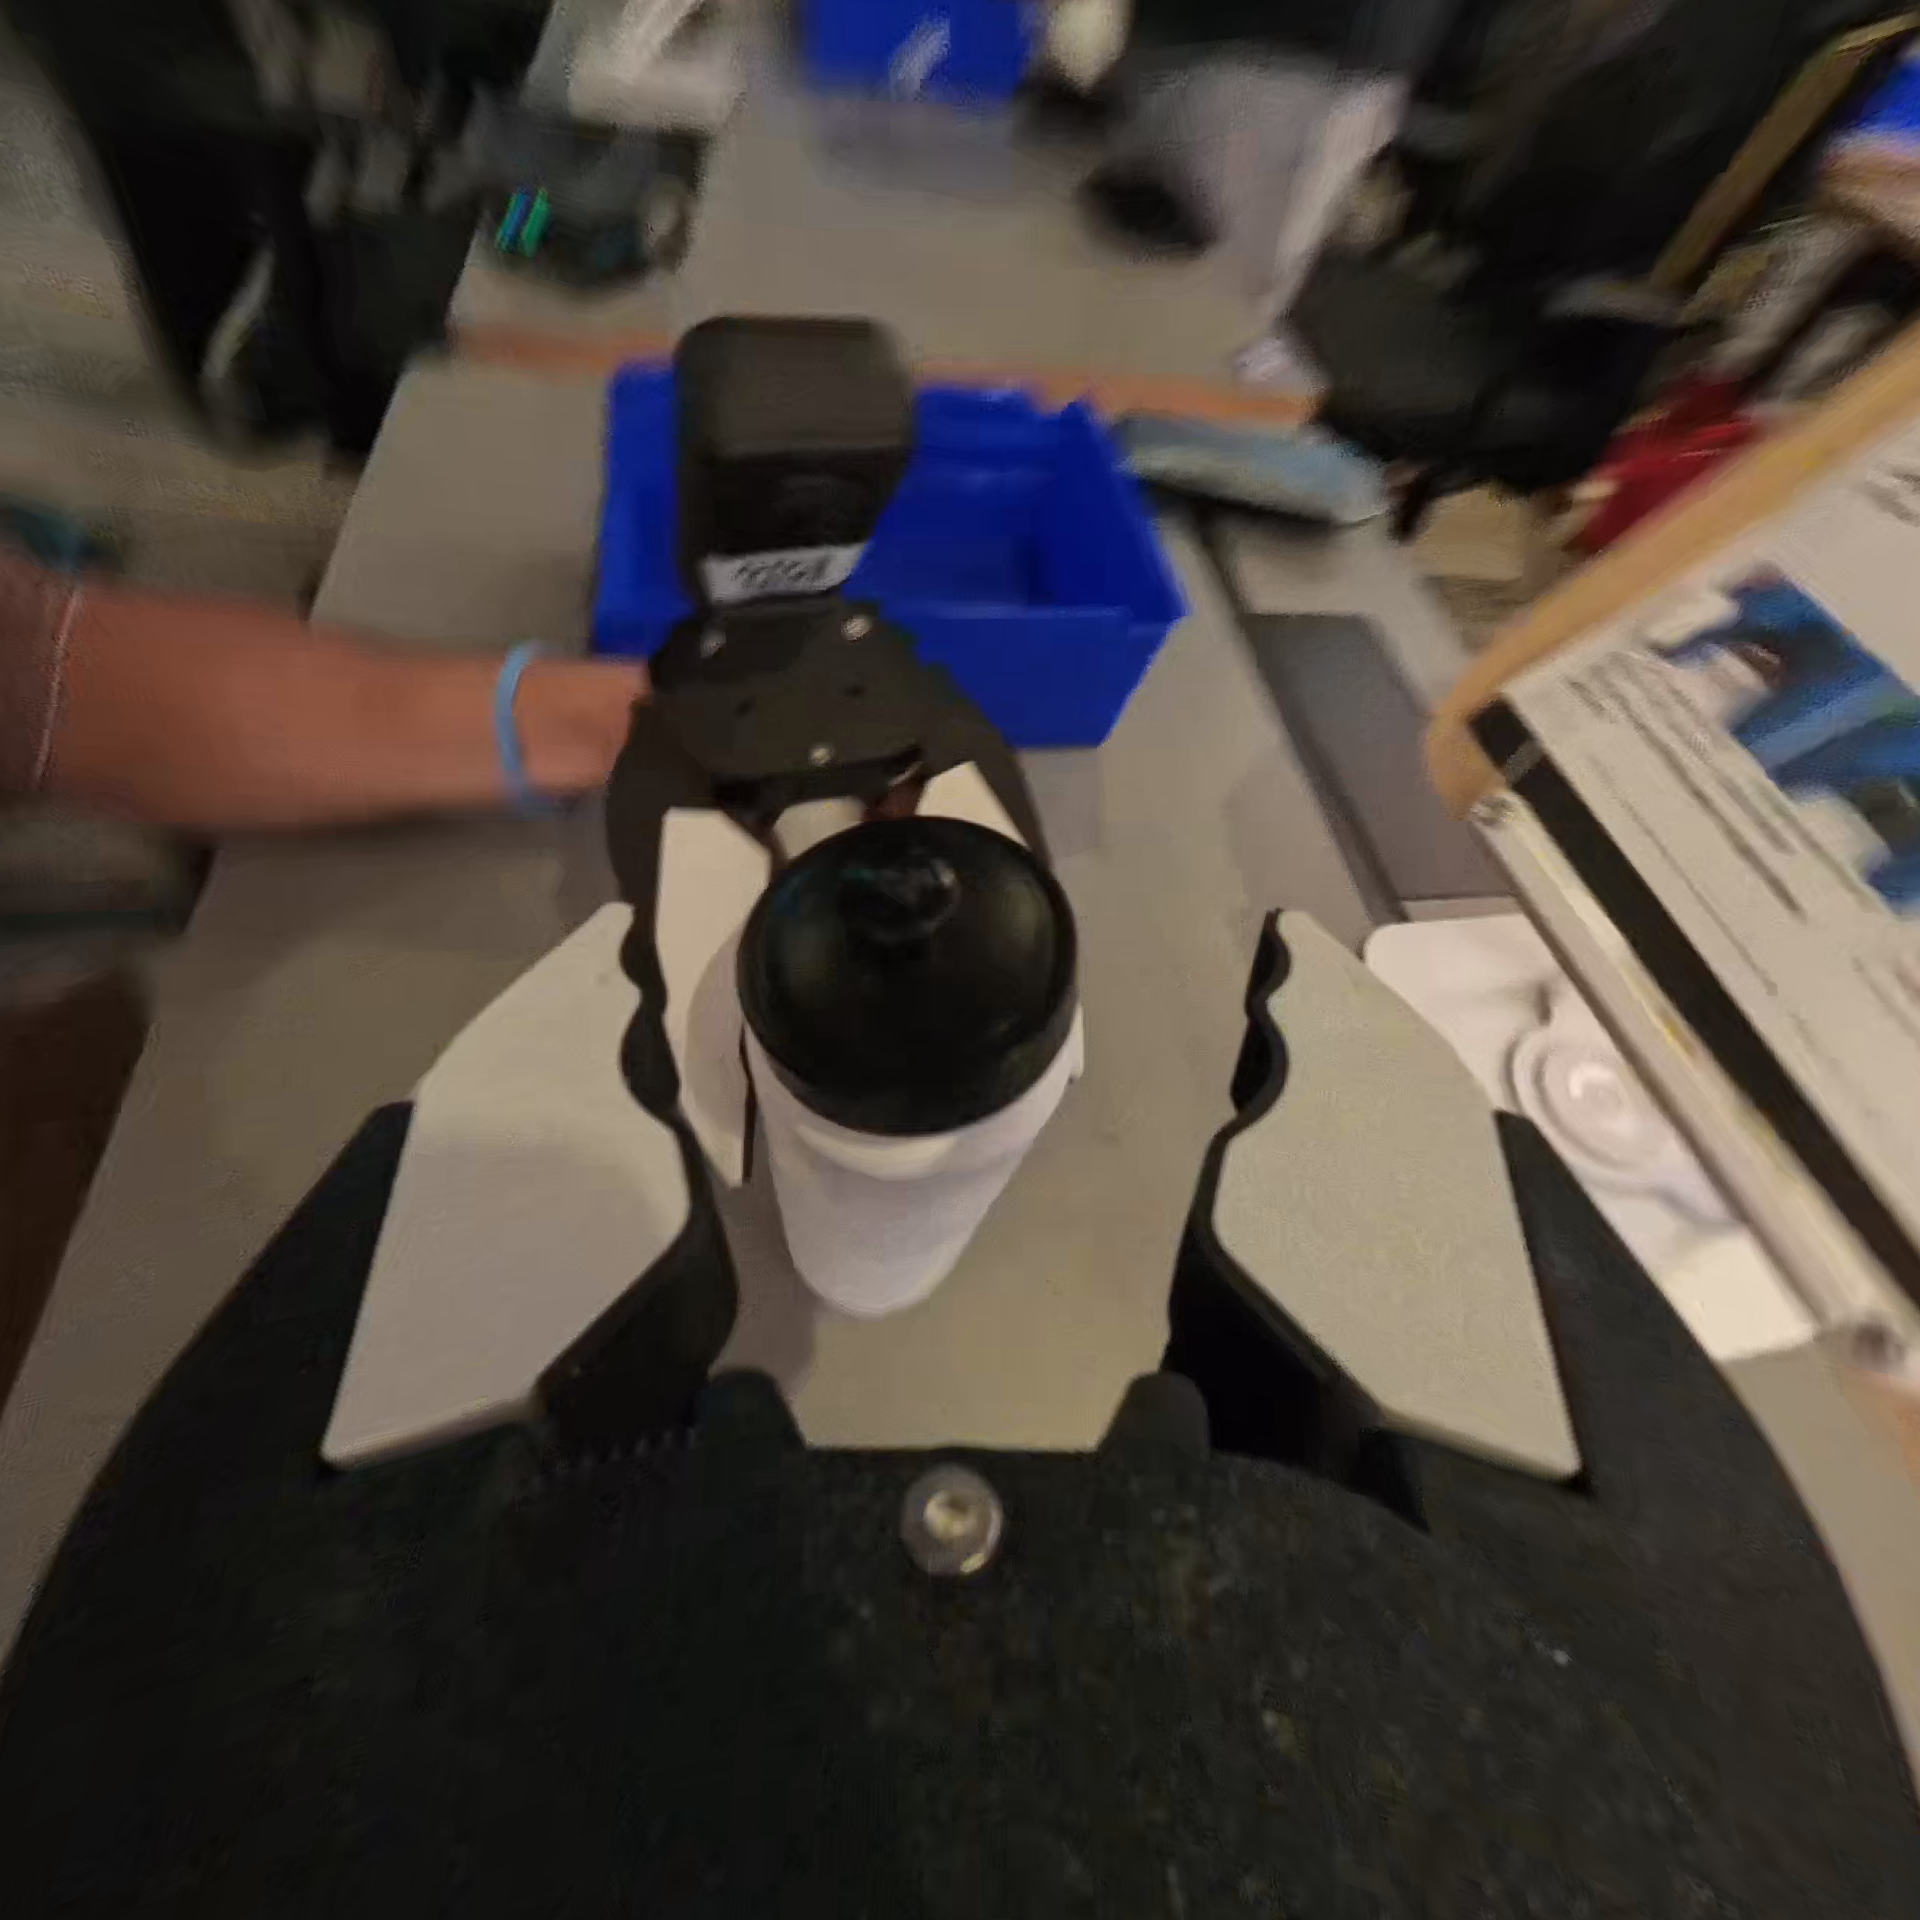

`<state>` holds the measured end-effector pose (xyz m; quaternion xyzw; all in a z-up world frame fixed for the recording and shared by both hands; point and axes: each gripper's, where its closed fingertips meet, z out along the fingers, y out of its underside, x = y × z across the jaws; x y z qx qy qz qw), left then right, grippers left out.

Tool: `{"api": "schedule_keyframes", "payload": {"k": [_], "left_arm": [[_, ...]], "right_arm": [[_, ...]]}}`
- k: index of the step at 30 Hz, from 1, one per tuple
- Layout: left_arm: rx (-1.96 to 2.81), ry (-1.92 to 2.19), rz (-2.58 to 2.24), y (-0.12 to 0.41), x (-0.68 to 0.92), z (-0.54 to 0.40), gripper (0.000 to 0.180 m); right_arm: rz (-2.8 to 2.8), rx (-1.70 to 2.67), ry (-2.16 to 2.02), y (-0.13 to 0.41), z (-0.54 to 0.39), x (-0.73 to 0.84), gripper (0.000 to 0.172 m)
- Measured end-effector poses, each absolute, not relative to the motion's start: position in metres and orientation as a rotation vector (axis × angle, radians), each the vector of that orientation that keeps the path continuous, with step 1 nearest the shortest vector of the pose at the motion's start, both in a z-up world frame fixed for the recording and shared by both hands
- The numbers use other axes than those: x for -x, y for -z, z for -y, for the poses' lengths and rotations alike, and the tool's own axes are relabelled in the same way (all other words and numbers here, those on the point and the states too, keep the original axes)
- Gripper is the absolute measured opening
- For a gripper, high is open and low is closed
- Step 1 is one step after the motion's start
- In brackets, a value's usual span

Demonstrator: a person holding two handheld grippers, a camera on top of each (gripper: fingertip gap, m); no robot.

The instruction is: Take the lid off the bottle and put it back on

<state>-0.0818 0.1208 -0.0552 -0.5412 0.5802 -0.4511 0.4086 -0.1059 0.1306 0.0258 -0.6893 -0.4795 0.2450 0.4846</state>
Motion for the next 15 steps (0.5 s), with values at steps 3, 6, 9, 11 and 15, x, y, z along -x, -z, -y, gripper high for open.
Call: {"api": "schedule_keyframes", "payload": {"k": [3,6,9,11,15], "left_arm": [[1.364,1.142,-1.457,0.055,0.082,-0.121,0.085],[1.365,1.144,-1.457,0.055,0.082,-0.121,0.085],[1.365,1.143,-1.458,0.055,0.082,-0.121,0.085],[1.366,1.141,-1.46,0.055,0.082,-0.121,0.085],[1.366,1.142,-1.459,0.055,0.082,-0.121,0.085]], "right_arm": [[0.74,1.568,-0.663,-0.027,-0.128,0.082,0.075],[0.558,1.493,-0.631,-0.026,-0.122,0.071,0.077],[0.555,1.525,-0.621,-0.019,-0.117,0.081,0.084],[0.603,1.581,-0.559,-0.009,-0.119,0.089,0.087],[0.715,1.627,-0.467,-0.002,-0.124,0.099,0.086]]}}
